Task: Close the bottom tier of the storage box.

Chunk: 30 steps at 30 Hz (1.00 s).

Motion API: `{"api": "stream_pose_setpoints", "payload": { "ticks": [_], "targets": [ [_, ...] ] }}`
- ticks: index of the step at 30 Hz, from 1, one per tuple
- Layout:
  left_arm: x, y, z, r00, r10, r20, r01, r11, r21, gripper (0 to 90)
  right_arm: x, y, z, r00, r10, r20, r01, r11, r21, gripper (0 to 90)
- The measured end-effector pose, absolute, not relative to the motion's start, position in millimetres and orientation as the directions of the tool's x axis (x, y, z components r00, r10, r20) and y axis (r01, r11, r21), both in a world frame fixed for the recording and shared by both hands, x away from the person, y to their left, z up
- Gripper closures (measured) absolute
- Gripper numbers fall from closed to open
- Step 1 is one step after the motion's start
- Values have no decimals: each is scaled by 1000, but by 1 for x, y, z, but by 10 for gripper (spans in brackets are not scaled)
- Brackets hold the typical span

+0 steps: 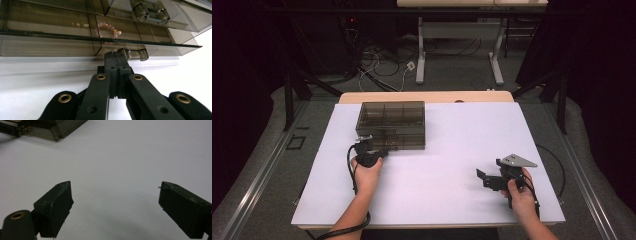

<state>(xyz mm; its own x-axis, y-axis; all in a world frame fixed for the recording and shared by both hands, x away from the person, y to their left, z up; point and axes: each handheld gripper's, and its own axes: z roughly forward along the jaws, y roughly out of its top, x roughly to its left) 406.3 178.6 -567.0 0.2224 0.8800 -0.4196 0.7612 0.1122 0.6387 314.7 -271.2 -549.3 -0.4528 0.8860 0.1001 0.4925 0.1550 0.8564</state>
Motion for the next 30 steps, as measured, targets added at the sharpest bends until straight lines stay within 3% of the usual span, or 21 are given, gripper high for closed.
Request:
{"api": "stream_pose_setpoints", "payload": {
  "ticks": [30],
  "targets": [
    [420,176,-568,187,883,-431,758,149,634,900,315,-271,-550,-450,887,102,497,154,854,115]
  ]
}}
